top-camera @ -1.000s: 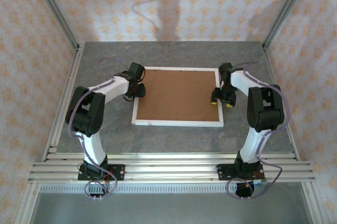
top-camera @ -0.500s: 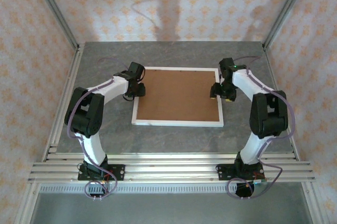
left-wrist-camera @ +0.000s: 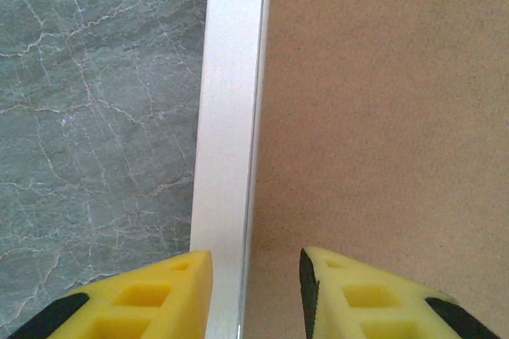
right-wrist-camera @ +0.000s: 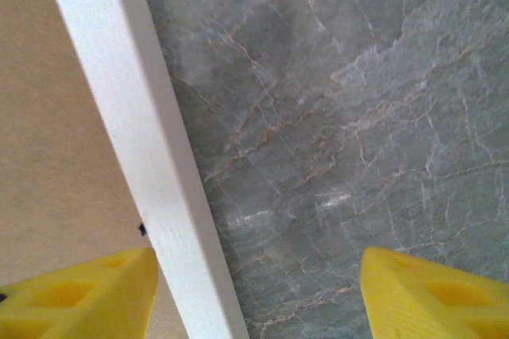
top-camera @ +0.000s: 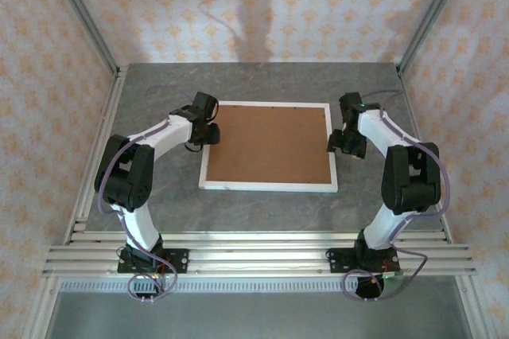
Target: Put the photo into the frame
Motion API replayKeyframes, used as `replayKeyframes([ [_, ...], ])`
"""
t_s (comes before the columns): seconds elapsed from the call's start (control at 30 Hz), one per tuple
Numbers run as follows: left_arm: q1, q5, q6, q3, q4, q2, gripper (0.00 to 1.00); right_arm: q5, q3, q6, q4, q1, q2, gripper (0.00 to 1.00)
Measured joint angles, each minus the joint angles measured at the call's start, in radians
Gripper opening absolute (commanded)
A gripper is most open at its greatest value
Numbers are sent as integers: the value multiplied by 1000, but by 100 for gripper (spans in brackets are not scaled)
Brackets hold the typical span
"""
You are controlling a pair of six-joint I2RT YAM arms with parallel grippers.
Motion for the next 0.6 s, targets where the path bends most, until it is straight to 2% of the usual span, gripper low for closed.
replayKeyframes([
  [0.6, 0, 3, -4, -9, 13, 34, 38, -8, -6, 20, 46, 37, 74, 68],
])
